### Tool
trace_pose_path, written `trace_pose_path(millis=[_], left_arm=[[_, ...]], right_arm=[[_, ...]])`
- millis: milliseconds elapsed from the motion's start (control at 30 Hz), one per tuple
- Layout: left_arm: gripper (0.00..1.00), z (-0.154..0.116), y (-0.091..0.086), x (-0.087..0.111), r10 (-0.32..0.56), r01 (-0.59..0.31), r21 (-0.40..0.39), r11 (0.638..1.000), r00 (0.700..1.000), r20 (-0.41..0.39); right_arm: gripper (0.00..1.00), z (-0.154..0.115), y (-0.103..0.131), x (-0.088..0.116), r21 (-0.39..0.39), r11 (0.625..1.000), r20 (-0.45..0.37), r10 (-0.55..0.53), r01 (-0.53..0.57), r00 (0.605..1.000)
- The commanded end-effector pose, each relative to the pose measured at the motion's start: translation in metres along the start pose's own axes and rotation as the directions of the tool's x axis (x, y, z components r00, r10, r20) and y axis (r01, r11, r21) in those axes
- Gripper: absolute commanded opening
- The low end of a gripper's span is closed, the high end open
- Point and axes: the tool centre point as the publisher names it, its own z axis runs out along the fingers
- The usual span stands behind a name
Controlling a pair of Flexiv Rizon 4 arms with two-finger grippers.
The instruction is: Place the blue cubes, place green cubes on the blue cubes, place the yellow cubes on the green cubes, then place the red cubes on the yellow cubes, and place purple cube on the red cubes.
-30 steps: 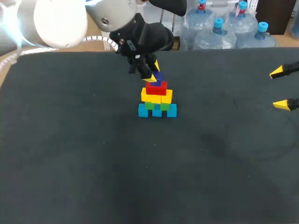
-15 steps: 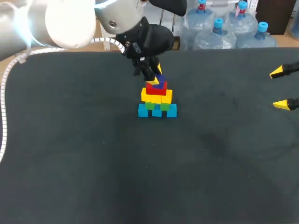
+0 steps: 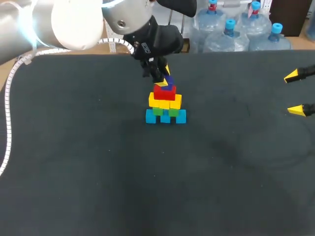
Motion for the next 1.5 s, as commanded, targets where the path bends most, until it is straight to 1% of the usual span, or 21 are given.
trace_pose_path(millis=[33, 733, 1300, 1433, 1500], left_arm=[[0.0, 0.0011, 0.0022, 0.003, -0.007, 0.007, -0.001, 1.0, 1.0, 0.0], [0.0, 0.0062, 0.002, 0.0087, -0.033, 0.033, 0.01, 0.999, 0.999, 0.005], [0.0, 0.0089, 0.0033, 0.0073, -0.031, 0.03, 0.016, 0.999, 1.0, 0.007], [0.03, 0.0093, 0.0038, 0.0073, -0.03, 0.03, 0.016, 0.999, 1.0, 0.008], [0.08, 0.0096, 0.0044, 0.0077, -0.029, 0.029, 0.017, 0.999, 1.0, 0.007]], right_arm=[[1.0, 0.0011, -0.0004, 0.0004, 0.0, 1.0, 0.002, -0.001, 0.001, 1.0], [1.0, 0.0011, -0.0004, 0.0004, 0.0, 1.0, 0.002, -0.001, 0.001, 1.0], [1.0, 0.0011, -0.0004, 0.0004, 0.0, 1.0, 0.002, -0.001, 0.001, 1.0], [1.0, 0.0011, -0.0004, 0.0004, 0.0, 1.0, 0.002, -0.001, 0.001, 1.0], [1.0, 0.0011, -0.0004, 0.0004, 0.0, 1.0, 0.002, -0.001, 0.001, 1.0]])
